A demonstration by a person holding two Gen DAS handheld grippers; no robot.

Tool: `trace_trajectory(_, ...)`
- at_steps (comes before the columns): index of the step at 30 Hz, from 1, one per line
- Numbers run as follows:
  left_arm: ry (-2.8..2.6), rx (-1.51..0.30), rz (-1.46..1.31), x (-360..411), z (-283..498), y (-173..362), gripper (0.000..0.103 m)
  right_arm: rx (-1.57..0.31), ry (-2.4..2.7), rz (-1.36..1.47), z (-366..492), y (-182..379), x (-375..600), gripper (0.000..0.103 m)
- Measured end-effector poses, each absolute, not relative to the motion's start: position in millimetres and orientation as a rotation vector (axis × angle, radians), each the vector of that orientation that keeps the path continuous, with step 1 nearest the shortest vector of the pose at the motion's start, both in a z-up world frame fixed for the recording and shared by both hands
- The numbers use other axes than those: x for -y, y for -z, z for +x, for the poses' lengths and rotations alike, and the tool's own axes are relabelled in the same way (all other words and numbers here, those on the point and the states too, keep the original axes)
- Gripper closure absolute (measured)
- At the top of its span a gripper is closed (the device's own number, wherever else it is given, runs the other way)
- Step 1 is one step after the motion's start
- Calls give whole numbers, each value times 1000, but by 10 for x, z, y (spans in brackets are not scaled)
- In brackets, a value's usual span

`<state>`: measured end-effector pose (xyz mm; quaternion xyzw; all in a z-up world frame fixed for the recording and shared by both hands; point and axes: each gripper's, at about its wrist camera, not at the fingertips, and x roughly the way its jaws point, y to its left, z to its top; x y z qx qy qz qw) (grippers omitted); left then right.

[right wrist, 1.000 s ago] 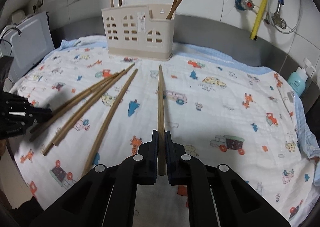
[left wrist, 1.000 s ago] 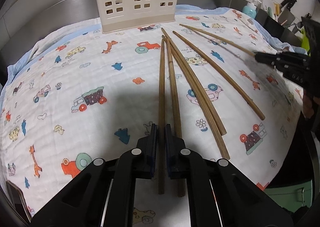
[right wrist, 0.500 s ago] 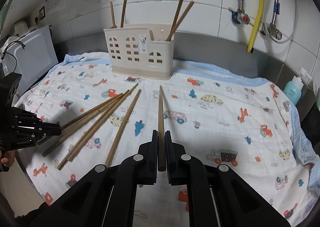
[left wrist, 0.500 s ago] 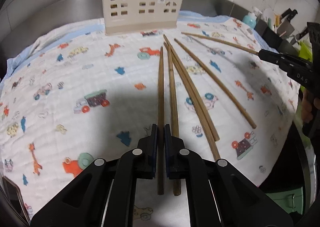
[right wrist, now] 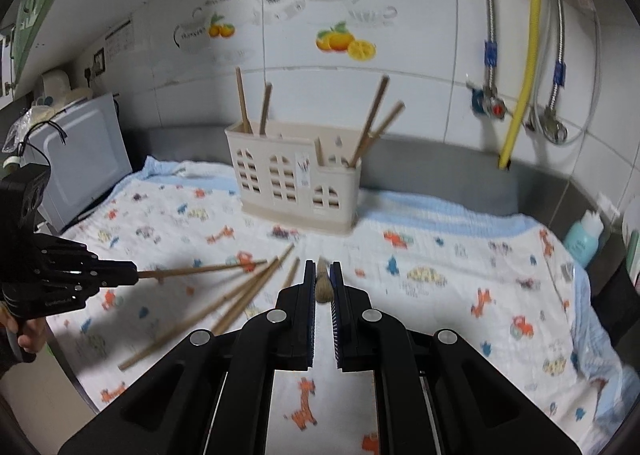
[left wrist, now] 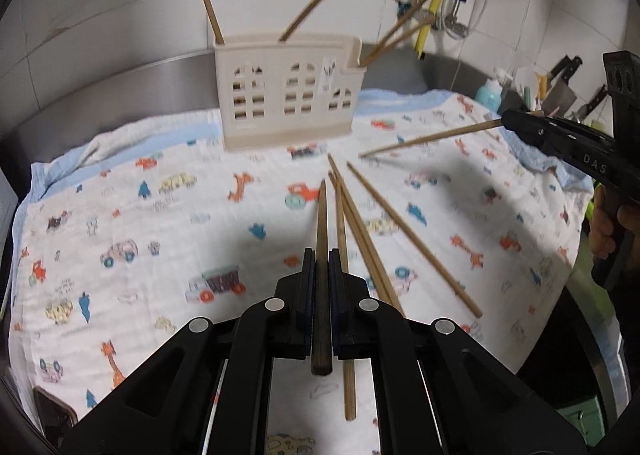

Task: Organize utensils
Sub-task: 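Lift both chopsticks and lower them into the beige holder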

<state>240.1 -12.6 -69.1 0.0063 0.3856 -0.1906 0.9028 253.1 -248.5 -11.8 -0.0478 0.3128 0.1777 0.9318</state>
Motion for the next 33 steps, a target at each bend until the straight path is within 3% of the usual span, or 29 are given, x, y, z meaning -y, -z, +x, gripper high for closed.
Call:
trace_trajectory(17, 385, -689, -15, 113, 2692, 248, 98, -561, -398, -130, 2944, -555, 2240, 96)
trace_trajectory(33, 335, -553, 55, 77, 3102, -617, 98, -528, -382, -178, 3406, -1268, 2205, 96)
